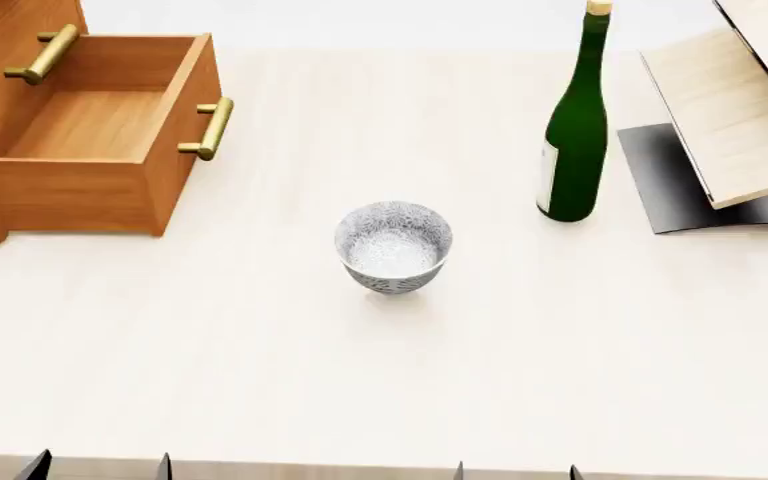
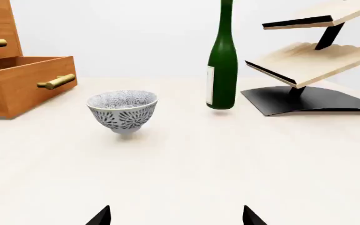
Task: Put the bowl in the bottom drawer of the cabinet and close it.
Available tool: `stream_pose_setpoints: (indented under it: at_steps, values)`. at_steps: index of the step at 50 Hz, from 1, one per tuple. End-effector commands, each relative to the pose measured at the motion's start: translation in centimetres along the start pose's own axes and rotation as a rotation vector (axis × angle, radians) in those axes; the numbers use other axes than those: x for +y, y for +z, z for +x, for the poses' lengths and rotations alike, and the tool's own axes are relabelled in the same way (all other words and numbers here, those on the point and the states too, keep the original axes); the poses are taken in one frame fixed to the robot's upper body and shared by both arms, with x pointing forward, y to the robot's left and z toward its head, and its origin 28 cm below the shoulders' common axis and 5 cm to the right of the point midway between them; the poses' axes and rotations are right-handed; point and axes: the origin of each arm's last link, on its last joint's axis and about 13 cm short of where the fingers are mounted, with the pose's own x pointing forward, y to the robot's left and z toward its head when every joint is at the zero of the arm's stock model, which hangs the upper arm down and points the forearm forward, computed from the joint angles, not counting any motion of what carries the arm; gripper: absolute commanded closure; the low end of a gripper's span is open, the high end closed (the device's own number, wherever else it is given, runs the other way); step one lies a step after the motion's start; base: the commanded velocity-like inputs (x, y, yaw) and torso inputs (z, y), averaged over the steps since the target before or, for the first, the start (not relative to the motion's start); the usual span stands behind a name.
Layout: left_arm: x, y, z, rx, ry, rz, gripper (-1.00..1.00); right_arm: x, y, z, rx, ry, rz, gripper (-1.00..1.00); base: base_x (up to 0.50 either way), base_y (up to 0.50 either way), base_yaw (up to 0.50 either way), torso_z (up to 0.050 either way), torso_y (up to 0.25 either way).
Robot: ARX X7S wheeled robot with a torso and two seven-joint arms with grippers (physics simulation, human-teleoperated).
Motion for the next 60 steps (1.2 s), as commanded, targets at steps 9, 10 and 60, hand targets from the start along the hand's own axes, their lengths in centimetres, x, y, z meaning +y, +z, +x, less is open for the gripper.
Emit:
stream_pose_setpoints:
  at_steps: [9, 10, 60]
  values:
    - [0.0, -0.1, 0.2, 0.004, -0.002, 0.014, -1.0, 0.0, -0.3, 0.0, 0.003, -0.002, -0.019, -1.0, 0.0, 0.0, 0.0, 0.0, 0.0]
    - [0.0, 0.0, 0.2, 0.003, 0.005, 0.015, -1.0, 0.0, -0.3, -0.1, 0.004, 0.0, -0.015, -1.0, 0.0, 0.0, 0.0, 0.0, 0.0]
    - [-0.1, 1.0, -11.4, -0.089, 0.02, 0.042, -1.0, -2.1, 17.0, -2.8, -0.266, -0.011, 0.005, -1.0, 0.0, 0.0, 0.0, 0.0, 0.0]
